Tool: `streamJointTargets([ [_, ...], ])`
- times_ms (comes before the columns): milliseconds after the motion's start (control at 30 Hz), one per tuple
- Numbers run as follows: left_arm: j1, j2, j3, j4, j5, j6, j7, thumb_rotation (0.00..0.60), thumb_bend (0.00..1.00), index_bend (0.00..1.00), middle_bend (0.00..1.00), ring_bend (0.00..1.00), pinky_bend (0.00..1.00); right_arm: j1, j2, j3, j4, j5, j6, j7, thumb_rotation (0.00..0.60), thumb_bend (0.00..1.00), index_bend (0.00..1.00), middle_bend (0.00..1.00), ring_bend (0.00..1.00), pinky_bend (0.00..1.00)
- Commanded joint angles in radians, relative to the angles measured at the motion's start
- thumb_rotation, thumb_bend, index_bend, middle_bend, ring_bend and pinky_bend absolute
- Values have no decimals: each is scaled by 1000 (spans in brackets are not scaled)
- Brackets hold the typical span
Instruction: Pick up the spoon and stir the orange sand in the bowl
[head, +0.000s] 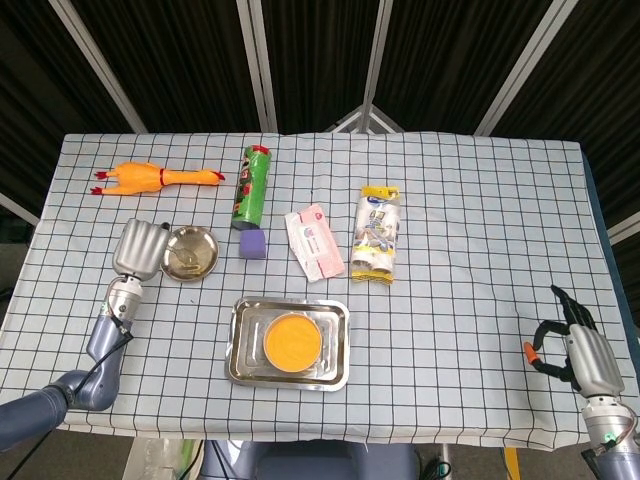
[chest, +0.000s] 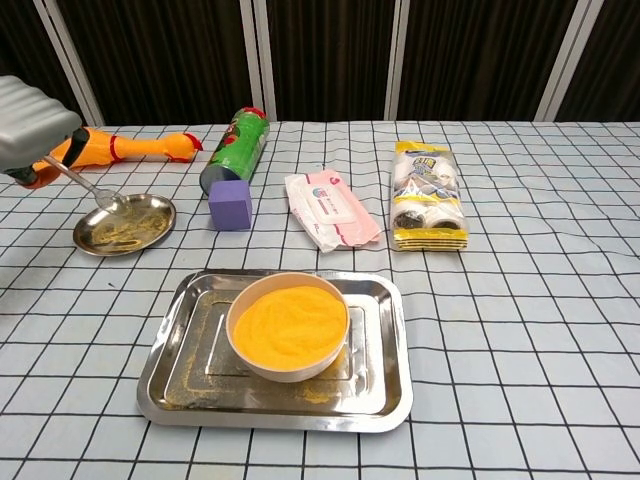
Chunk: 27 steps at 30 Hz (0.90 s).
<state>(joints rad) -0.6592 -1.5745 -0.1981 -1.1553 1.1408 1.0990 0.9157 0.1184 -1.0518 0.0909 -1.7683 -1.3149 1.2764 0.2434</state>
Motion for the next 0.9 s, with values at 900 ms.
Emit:
streamJointTargets([
  [900, -3, -112, 10, 207, -35, -51, -167, 600, 415, 446, 1000, 972, 1000, -3, 10, -1, -19, 11, -10, -2, 600, 427, 0, 0, 0, 0],
])
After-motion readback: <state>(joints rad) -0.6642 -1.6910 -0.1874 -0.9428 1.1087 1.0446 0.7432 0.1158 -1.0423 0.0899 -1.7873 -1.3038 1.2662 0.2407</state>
